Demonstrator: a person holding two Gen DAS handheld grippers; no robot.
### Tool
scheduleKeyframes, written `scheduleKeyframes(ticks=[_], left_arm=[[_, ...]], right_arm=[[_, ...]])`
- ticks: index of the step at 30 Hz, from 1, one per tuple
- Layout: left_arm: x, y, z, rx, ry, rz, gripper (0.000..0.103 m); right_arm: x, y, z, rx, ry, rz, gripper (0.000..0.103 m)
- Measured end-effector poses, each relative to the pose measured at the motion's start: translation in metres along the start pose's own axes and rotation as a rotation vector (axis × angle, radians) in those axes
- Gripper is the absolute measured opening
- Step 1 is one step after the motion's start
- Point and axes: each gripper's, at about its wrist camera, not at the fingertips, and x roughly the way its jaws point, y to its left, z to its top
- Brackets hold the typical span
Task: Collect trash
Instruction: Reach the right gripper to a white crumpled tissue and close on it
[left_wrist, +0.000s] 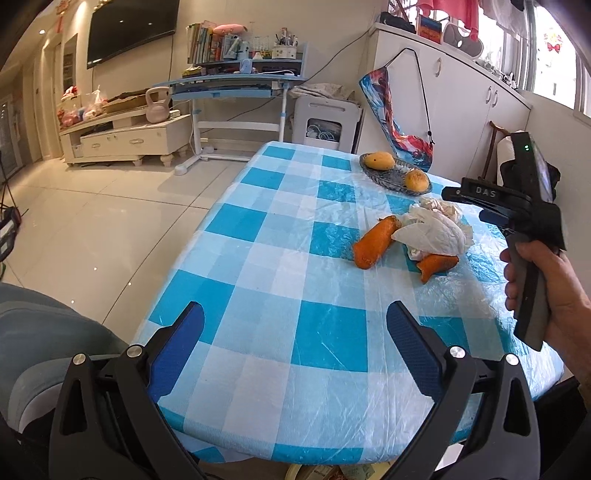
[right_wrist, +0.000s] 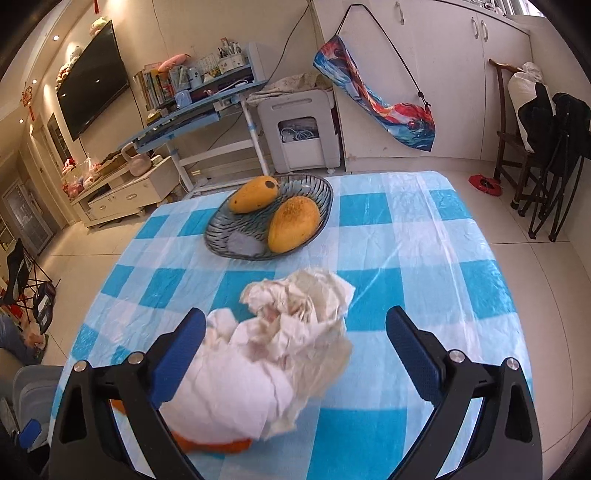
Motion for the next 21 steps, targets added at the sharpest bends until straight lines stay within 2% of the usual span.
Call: scheduleKeyframes(ticks=[2,4,6,9,11,13,16,21], left_arm=[[0.005,0.006,0.003,-0.025,0.007,0.002,0.095],[0.009,0.013,0.003,-0.049,0.012,0.005,0.095],[0.012,0.018,0.004,-0.070,0.021,0.006,0.095],[0.018,0.022,0.004,-0.091,0.039,0.007,0.095],[0.018,0.023,0.003,-0.091,0.043,0.010,0.095],[0.017,0.024,0.000,-0.084,0.040,0.017,0.095],[0.016,0.027,-0.005,-0.082,0.045,0.024,0.095],[0.013,0.027,-0.008,-0.084,0.051,0.026,0.095]], right_arm=[[0.021,0.003,0.001,-0.011,0.059,0.004,0.064],[0.032,0.010,-0.002,-0.030,0.115,0.022,0.062],[0.023,0.025,-0.006,-0.092,0.102,0.066,0.057],[0.017,0.050,-0.022,-0.197,0.157,0.118,0.056],[0.010,0.064,-0.034,-0.240,0.201,0.185,0.057],[0.000,0.072,-0.040,-0.271,0.232,0.231,0.060],[-0.026,0.069,-0.044,-0.265,0.216,0.256,0.073],[-0.066,0.055,-0.057,-0.212,0.200,0.297,0.075]])
